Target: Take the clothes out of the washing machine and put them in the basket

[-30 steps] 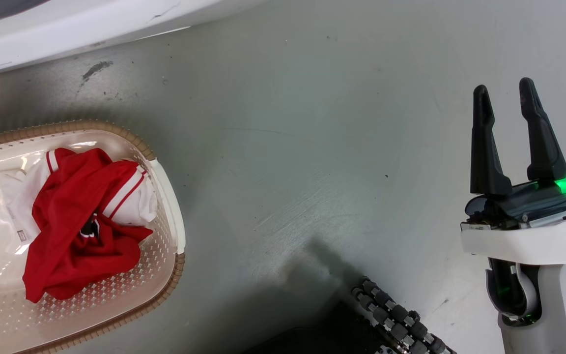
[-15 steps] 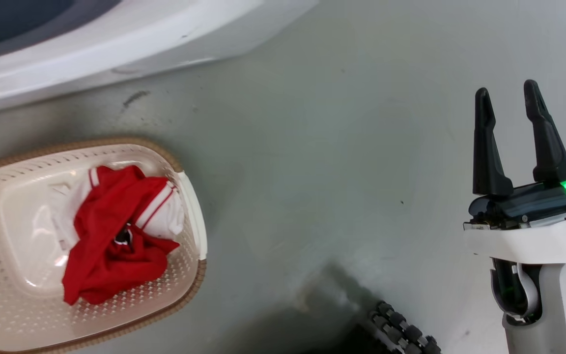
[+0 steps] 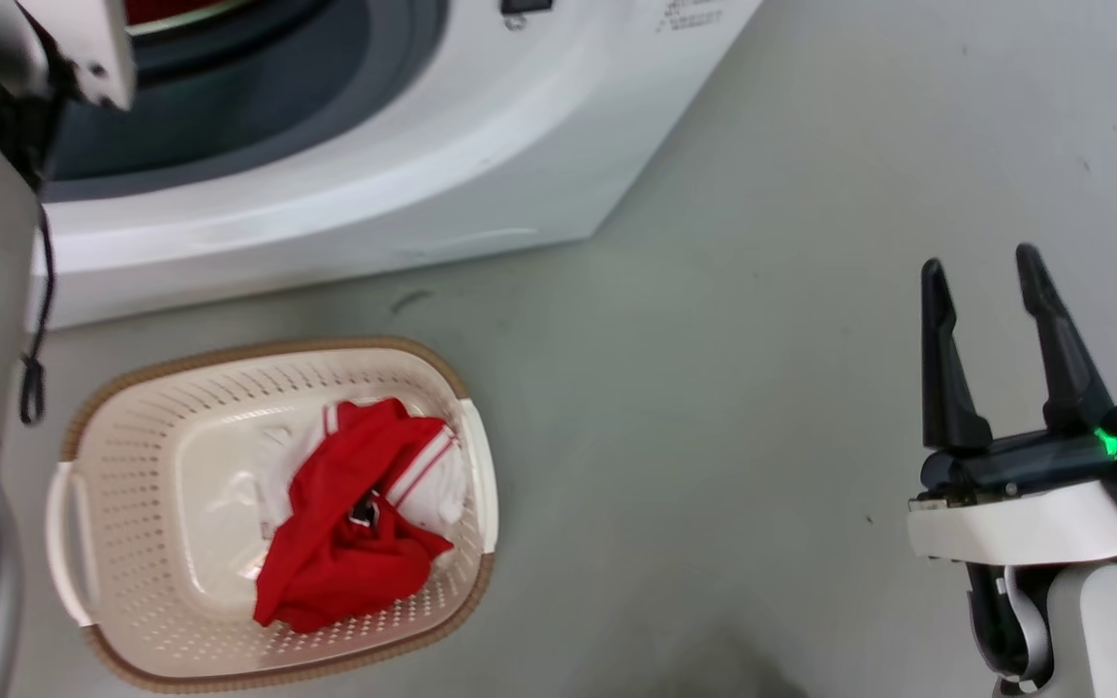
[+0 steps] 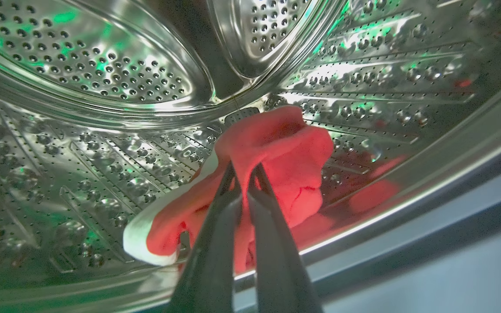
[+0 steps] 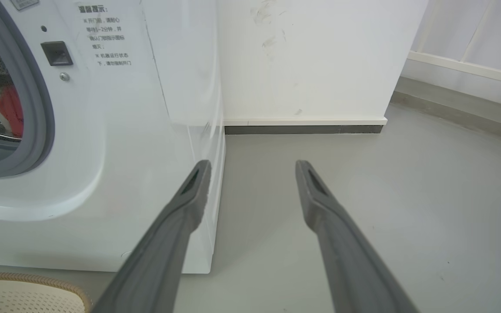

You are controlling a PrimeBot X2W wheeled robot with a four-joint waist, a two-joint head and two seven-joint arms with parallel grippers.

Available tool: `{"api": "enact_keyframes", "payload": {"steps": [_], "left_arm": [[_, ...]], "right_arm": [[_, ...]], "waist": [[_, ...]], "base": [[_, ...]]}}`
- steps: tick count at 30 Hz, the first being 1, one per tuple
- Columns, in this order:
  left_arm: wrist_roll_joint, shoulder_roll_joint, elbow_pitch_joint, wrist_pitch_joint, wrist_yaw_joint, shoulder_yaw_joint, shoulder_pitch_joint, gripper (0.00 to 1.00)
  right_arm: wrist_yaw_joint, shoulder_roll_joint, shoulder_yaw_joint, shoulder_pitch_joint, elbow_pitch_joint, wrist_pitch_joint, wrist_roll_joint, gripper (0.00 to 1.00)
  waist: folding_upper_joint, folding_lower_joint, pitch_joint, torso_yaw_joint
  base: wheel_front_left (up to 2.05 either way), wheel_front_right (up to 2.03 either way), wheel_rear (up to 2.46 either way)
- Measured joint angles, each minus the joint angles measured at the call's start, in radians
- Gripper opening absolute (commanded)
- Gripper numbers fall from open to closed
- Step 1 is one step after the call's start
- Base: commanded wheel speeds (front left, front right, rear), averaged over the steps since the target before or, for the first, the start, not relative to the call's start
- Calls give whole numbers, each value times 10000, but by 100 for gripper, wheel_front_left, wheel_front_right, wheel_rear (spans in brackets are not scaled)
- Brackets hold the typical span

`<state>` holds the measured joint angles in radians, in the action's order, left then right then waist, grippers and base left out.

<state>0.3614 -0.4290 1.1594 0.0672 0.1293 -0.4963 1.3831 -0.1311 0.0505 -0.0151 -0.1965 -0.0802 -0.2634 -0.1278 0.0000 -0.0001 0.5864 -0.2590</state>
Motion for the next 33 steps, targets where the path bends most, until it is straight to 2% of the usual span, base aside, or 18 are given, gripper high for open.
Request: {"api": "enact_keyframes", "payload": {"steps": [3, 4, 11, 19, 25, 33], "left_arm": [[234, 245, -59, 539, 0, -50, -623, 0], [430, 546, -180, 1051, 0, -98, -1265, 0], [704, 928, -828, 1712, -17, -75, -2589, 0], [821, 884, -2656, 1912, -397, 23, -4103, 0], [834, 575, -5242, 1887, -957, 31, -5624, 0], [892, -221, -9171, 1043, -1889, 157, -7219, 0]], "right_arm": [[0, -6, -42, 195, 96, 0, 148, 100], [0, -4, -8, 370, 165, 0, 236, 100], [0, -4, -21, 903, 272, 0, 441, 100], [0, -2, -23, 1432, 401, 0, 621, 100], [0, -2, 19, 1819, 477, 0, 725, 100], [0, -2, 12, 2142, 502, 0, 765, 100]], "waist": [[0, 0, -531, 250], [0, 0, -1067, 458], [0, -2, -2242, 839], [0, -2, -3274, 1271], [0, -1, -3993, 1673], [0, -1, -4601, 2067]], "base": [[0, 0, 0], [0, 0, 0], [0, 0, 0], [0, 0, 0], [0, 0, 0], [0, 0, 0]]}}
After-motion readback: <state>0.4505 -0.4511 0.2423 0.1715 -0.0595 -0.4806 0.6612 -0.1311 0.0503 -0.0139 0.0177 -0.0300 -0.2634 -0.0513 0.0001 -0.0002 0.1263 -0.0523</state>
